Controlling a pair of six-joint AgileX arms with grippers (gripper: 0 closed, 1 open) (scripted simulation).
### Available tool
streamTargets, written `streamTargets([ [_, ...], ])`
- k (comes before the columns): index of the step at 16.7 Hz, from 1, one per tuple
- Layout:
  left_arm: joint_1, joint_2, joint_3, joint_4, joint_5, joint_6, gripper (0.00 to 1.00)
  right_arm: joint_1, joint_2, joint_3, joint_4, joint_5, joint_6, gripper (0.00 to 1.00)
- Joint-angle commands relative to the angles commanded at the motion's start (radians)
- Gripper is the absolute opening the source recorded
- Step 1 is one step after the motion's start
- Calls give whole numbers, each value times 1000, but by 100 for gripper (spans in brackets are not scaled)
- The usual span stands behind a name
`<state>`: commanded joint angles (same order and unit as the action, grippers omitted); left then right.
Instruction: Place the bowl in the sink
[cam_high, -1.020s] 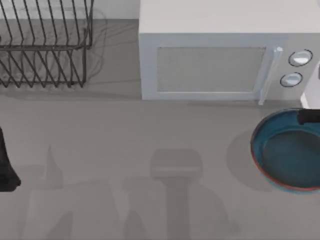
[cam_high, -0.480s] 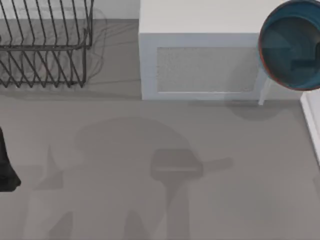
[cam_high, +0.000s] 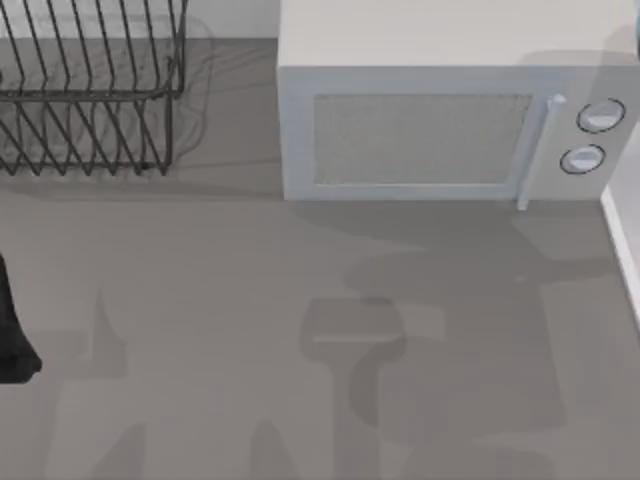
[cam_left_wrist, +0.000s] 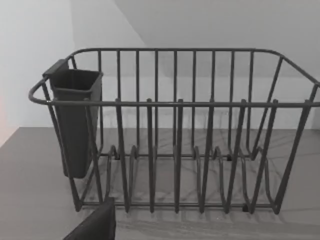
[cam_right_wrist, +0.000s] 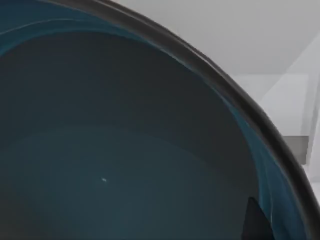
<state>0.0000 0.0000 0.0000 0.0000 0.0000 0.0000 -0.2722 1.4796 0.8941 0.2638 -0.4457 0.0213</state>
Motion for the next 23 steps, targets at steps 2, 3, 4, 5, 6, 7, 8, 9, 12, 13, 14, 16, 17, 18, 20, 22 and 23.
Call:
streamTargets([
  [2,0,0,0,0,0,0,100,-70,25,-96,204,-25,-13,0],
  [3,0,0,0,0,0,0,100,-103,31,-140,294,-34,-17,0],
  [4,0,0,0,0,0,0,100,-133,34,-180,374,-40,-18,0],
  [5,0,0,0,0,0,0,100,-161,33,-214,444,-45,-18,0],
  [6,0,0,0,0,0,0,100,-187,30,-243,503,-49,-17,0],
  [7,0,0,0,0,0,0,100,-208,26,-265,552,-51,-14,0],
  [8,0,0,0,0,0,0,100,-227,22,-281,590,-53,-10,0],
  [9,0,0,0,0,0,0,100,-241,18,-291,618,-54,-7,0],
  [12,0,0,0,0,0,0,100,-254,13,-298,642,-56,-3,0],
  [13,0,0,0,0,0,0,100,-254,13,-298,642,-56,-3,0],
  [14,0,0,0,0,0,0,100,-254,13,-298,642,-56,-3,0],
  [16,0,0,0,0,0,0,100,-250,19,-296,642,-56,-2,0],
  [17,0,0,0,0,0,0,100,-249,31,-297,654,-57,-2,0],
  [18,0,0,0,0,0,0,100,-249,53,-299,677,-59,-2,0],
  [20,0,0,0,0,0,0,100,-251,128,-306,754,-62,-2,0],
  [22,0,0,0,0,0,0,100,-254,239,-319,874,-62,-3,0],
  [23,0,0,0,0,0,0,100,-256,303,-328,948,-62,-4,0],
])
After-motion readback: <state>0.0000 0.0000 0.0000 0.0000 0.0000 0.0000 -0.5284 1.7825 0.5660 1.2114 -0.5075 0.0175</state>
